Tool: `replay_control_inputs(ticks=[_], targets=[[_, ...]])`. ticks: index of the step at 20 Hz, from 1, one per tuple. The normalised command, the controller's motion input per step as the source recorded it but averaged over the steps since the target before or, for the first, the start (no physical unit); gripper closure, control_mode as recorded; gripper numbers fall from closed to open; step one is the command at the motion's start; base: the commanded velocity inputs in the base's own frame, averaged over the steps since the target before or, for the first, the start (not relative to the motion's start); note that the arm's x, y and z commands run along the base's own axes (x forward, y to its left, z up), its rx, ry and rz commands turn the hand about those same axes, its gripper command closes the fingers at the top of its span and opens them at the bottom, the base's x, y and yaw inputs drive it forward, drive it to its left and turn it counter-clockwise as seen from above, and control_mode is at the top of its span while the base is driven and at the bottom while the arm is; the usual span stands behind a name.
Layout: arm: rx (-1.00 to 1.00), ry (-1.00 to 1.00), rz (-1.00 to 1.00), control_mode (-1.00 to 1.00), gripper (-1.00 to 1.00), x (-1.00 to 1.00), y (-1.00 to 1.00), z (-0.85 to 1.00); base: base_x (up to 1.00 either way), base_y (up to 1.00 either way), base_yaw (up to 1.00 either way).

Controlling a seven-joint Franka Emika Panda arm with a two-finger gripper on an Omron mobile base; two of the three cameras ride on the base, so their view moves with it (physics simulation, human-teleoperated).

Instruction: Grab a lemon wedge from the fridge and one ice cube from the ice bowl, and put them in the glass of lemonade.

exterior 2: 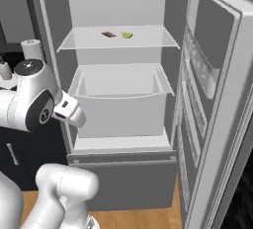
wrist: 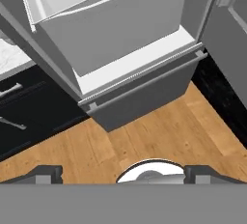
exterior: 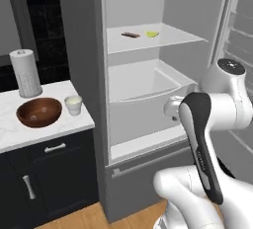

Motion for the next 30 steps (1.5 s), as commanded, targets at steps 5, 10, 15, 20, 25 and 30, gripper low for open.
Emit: replay_control_inputs(ticks=[5, 10, 15, 20, 25, 30], targets=[[0.00, 0.00, 0.00, 1.00, -1.00, 0.00, 0.00, 0.00, 0.67, -0.07, 0.12], [0.00, 0.00, 0.00, 1.00, -1.00, 0.00, 0.00, 0.00, 0.65, -0.30, 0.00], [0.00, 0.00, 0.00, 1.00, -1.00, 0.00, 0.00, 0.00, 0.17, -0.34, 0.00], [0.00, 0.00, 0.00, 1.00, -1.00, 0.00, 0.00, 0.00, 0.60, -0.08, 0.00], [0.04, -0.16, 0.03, -1.00, -1.00, -0.14, -0.19, 0.08, 0.00, 0.00, 0.00], [0.03, -0.10, 0.10, -1.00, -1.00, 0.14, 0.00, 0.39, 0.00, 0.00, 0.00]])
